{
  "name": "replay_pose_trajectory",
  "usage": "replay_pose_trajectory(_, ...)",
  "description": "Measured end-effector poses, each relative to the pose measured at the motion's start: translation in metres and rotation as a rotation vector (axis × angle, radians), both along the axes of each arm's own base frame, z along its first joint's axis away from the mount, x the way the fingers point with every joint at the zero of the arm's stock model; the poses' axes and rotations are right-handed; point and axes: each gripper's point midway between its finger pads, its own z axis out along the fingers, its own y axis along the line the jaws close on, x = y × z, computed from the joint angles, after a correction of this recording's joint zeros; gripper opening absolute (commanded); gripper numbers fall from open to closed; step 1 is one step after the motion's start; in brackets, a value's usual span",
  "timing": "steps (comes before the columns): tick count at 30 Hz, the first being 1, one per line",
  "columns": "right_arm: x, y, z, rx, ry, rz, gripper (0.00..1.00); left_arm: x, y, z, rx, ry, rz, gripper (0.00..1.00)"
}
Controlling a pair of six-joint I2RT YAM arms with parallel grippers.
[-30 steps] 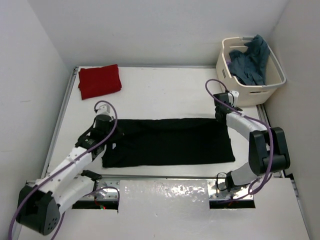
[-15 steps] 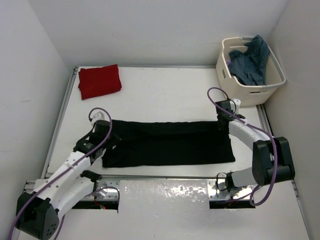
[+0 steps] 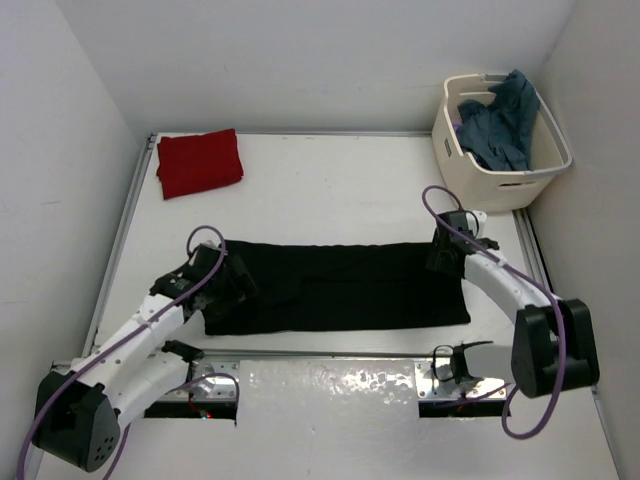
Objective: Fold and stack the t-shirts
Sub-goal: Fold the other side of the tshirt into a rectangle, then rotate the tshirt 90 degrees
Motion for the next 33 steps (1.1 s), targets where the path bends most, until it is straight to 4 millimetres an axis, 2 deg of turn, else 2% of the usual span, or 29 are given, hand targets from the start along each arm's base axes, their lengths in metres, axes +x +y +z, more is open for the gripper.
replay_pose_trajectory(6, 0.021, 0.015, 0.026, 0.076, -0.105, 0.061, 0.99, 0.049, -0.020, 0.066, -0.080, -0.207, -0.014, 1.00)
replay_pose_trajectory(9, 0.034, 0.031, 0.029, 0.145, -0.141, 0.125, 0.99, 0.070, -0.034, 0.077, -0.112, -0.270, -0.059, 1.00)
replay_pose_trajectory(11, 0.044, 0.048, 0.029, 0.221, -0.174, 0.193, 0.99, 0.080, -0.043, 0.069, -0.110, -0.256, -0.091, 1.00)
replay_pose_trajectory(15, 0.061, 0.083, 0.022, 0.367, -0.212, 0.315, 0.99, 0.087, -0.053, 0.029, -0.099, -0.178, -0.130, 1.00)
replay_pose_trajectory(17, 0.067, 0.097, 0.012, 0.431, -0.205, 0.359, 0.99, 0.083, -0.053, 0.007, -0.089, -0.142, -0.128, 1.00)
replay_pose_trajectory(20, 0.068, 0.109, -0.008, 0.487, -0.160, 0.381, 0.99, 0.086, -0.050, -0.024, -0.052, -0.084, -0.108, 1.00)
replay_pose_trajectory(21, 0.065, 0.111, -0.016, 0.500, -0.136, 0.380, 0.99, 0.094, -0.052, -0.022, -0.055, -0.088, -0.099, 1.00)
replay_pose_trajectory(24, 0.056, 0.111, -0.033, 0.512, -0.089, 0.366, 0.99, 0.131, -0.058, -0.027, -0.035, -0.105, -0.079, 1.00)
replay_pose_trajectory(27, 0.054, 0.113, -0.032, 0.519, -0.123, 0.373, 0.99, 0.189, -0.072, -0.026, -0.038, -0.138, -0.073, 1.00)
replay_pose_trajectory(30, 0.040, 0.118, -0.032, 0.514, -0.151, 0.405, 0.99, 0.274, -0.093, -0.013, -0.040, -0.234, -0.080, 1.00)
replay_pose_trajectory(32, 0.020, 0.131, -0.032, 0.529, -0.157, 0.461, 0.99, 0.334, -0.111, -0.011, -0.041, -0.292, -0.102, 1.00)
replay_pose_trajectory(33, 0.009, 0.139, -0.031, 0.545, -0.153, 0.496, 0.99, 0.380, -0.126, -0.005, -0.055, -0.363, -0.111, 1.00)
